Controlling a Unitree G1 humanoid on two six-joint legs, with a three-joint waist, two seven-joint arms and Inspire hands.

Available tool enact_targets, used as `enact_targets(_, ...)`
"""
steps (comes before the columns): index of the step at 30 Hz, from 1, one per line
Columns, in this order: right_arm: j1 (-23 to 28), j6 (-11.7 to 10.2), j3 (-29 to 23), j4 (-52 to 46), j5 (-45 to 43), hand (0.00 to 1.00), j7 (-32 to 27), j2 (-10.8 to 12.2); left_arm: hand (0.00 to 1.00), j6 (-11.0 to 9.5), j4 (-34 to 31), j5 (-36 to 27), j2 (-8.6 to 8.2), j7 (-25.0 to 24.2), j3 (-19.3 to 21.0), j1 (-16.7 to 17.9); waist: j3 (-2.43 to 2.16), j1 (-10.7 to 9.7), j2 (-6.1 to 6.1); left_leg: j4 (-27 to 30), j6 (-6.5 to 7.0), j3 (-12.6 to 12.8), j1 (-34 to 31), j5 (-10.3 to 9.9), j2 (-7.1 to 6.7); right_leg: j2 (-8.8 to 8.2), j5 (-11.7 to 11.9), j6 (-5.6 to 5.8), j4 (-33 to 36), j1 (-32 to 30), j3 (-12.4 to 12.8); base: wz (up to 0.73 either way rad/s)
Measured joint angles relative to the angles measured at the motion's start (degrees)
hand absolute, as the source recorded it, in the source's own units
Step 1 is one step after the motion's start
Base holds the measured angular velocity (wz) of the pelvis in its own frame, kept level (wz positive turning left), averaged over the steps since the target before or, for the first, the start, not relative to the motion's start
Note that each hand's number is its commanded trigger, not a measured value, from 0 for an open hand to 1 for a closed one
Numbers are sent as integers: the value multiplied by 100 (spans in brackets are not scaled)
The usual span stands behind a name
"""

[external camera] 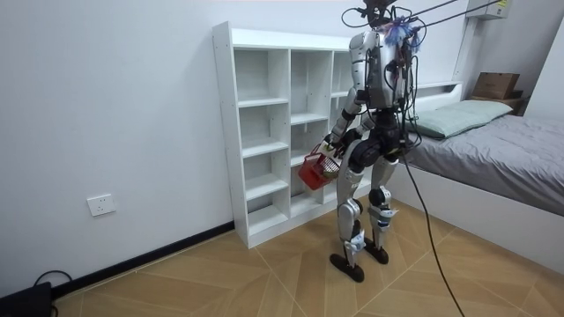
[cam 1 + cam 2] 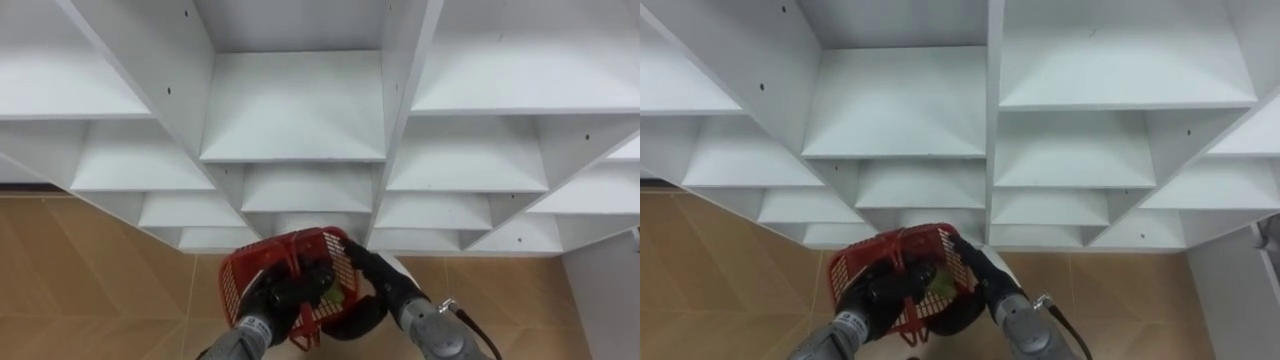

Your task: Collect fruits from the closet

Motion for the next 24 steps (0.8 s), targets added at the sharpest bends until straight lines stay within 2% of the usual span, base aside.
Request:
enact_targets(7,41,0,-91,23,12,0,21,-33,100,0,145,44,102,79,235,172,13,-9,-24,-83,0,5,274,0,-4,1,-2,2,-39,258,-1,0)
enact_targets(11,32,0,-89,21,8,0,74,-94,100,0,150,188,170,217,235,216,15,1,-40,-87,0,5,357,0,-4,1,-4,5,-48,340,-5,0)
enact_targets(18,210,-19,-85,-67,105,0,238,-224,100,-1,144,1040,262,271,279,321,6,-5,-73,-209,0,7,681,0,-11,14,-4,16,-159,628,-9,0)
enact_targets(20,286,-35,-117,-68,102,0,238,-245,100,0,136,1210,290,310,284,350,-16,-21,-91,-267,0,6,788,1,-4,39,12,30,-267,741,-8,0)
enact_targets(21,377,-61,-129,-81,94,0,248,-279,100,-1,125,1430,314,311,291,378,-35,-13,-110,-299,0,6,875,1,1,57,28,38,-349,853,-1,0)
enact_targets(22,521,-69,-133,-190,76,0,259,-330,100,-1,122,1690,321,312,344,404,-76,-10,-141,-330,0,7,938,1,0,66,34,44,-414,932,3,0)
enact_targets(24,732,-87,-160,-468,-25,0,300,-385,100,-1,122,2135,346,312,439,418,-100,-24,-176,-397,0,6,1041,0,-6,69,37,48,-467,1062,2,0)
